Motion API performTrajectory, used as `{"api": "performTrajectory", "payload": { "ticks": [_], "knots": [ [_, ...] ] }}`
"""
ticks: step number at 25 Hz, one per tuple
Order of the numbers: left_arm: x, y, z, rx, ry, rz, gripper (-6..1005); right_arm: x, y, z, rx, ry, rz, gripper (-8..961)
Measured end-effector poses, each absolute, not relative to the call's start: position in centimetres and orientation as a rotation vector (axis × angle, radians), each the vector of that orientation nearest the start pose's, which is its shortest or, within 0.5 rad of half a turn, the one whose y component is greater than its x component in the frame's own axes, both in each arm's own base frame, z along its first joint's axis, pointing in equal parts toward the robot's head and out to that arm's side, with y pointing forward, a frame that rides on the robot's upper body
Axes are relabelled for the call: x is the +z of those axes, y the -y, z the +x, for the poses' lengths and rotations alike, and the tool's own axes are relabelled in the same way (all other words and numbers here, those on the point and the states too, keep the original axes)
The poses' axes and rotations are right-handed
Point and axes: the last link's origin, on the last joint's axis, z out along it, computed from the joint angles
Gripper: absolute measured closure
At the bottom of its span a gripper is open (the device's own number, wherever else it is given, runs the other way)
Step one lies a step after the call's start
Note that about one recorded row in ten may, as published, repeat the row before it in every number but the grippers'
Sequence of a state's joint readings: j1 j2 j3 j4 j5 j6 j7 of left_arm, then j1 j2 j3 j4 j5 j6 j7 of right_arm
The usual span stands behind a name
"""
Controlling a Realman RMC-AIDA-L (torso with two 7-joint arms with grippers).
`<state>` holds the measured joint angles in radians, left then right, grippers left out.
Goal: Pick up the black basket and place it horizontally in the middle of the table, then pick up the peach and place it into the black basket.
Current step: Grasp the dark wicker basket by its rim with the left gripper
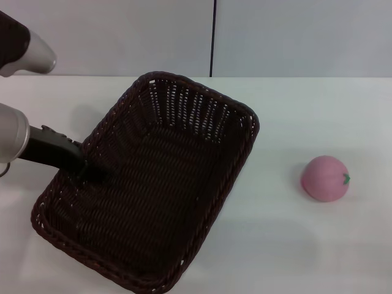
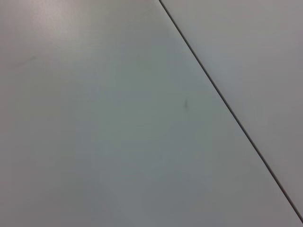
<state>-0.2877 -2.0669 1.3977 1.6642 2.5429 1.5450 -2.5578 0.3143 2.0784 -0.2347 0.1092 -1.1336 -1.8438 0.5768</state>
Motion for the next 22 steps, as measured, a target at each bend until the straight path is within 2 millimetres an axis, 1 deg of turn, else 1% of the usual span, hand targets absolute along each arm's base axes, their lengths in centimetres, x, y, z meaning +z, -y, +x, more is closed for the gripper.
{"api": "performTrajectory", "payload": {
  "ticks": [10,17,20,22],
  "knots": [
    [3.11,-30.9,-20.66,0.418,0.928,-2.508,296,3.82,-24.54,32.38,1.316,-0.505,-1.296,308],
    [2.9,-31.01,-20.84,0.426,0.935,-2.51,431,3.74,-24.65,32.54,1.304,-0.516,-1.299,312],
    [3.28,-31.09,-20.77,0.399,0.903,-2.496,488,3.77,-24.69,32.58,1.301,-0.516,-1.3,315],
    [3.67,-31.19,-20.43,0.371,0.848,-2.493,527,3.76,-24.74,32.65,1.296,-0.52,-1.301,316]
  ]
}}
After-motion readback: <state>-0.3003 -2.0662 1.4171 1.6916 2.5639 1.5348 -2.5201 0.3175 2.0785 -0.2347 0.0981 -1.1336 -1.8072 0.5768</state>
